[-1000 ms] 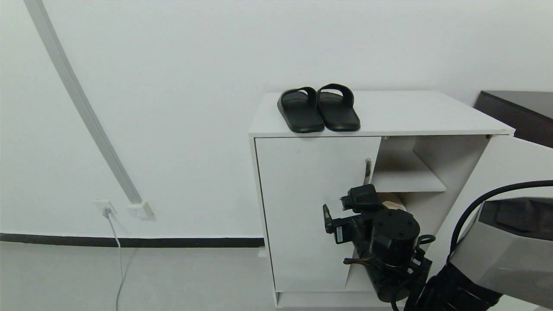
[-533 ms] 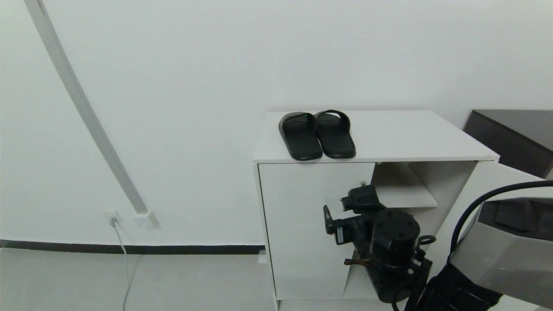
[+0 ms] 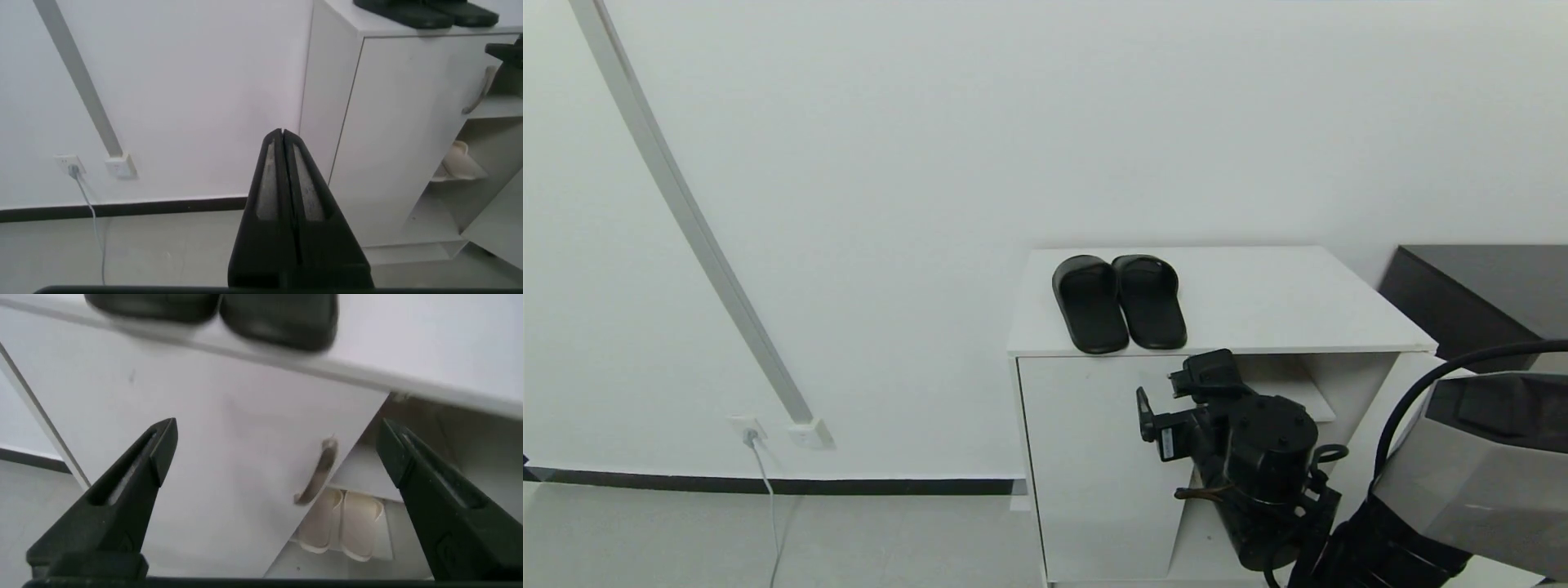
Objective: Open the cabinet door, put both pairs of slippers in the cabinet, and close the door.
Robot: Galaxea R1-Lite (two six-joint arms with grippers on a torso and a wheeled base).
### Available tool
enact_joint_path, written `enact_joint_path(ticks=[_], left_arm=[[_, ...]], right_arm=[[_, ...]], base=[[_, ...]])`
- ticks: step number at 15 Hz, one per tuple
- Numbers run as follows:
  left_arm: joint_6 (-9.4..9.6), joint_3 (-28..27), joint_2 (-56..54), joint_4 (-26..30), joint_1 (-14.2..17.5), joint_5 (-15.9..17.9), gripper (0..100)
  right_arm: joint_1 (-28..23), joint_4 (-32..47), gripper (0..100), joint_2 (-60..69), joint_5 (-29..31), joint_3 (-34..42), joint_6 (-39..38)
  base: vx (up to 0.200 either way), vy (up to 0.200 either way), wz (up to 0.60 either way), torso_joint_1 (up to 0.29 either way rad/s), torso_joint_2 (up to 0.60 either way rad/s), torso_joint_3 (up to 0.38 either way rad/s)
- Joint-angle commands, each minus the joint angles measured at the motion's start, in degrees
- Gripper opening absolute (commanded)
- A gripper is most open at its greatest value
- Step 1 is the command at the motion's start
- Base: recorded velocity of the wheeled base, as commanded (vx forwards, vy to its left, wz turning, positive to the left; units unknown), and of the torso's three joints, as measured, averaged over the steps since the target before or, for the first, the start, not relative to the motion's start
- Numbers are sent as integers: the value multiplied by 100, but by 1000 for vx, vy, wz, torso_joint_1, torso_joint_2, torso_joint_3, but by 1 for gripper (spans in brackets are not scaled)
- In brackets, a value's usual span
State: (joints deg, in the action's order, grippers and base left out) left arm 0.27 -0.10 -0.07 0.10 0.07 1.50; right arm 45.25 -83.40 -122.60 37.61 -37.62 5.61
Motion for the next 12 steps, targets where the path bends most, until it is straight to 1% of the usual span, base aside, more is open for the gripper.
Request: enact_joint_path(ticks=[1, 5, 6, 10, 12], left_arm=[[0, 1, 7, -1, 1, -1, 0], [0, 1, 7, -1, 1, -1, 0], [8, 1, 7, -1, 1, -1, 0], [8, 1, 7, -1, 1, -1, 0], [26, 1, 7, -1, 1, -1, 0]], right_arm=[[-8, -1, 100, -36, 1, 0, 2], [-16, -28, 100, -45, -43, 9, -25], [-52, -28, 100, -45, -131, 53, -33], [-69, -54, 100, -45, -148, 0, -25], [-60, -89, 100, -45, -395, -246, -42]], base=[[0, 0, 0, 261, -603, -339], [0, 0, 0, 232, -527, -294], [0, 0, 0, 80, -168, -95], [0, 0, 0, 8, -18, -5], [0, 0, 0, 0, 0, 0]])
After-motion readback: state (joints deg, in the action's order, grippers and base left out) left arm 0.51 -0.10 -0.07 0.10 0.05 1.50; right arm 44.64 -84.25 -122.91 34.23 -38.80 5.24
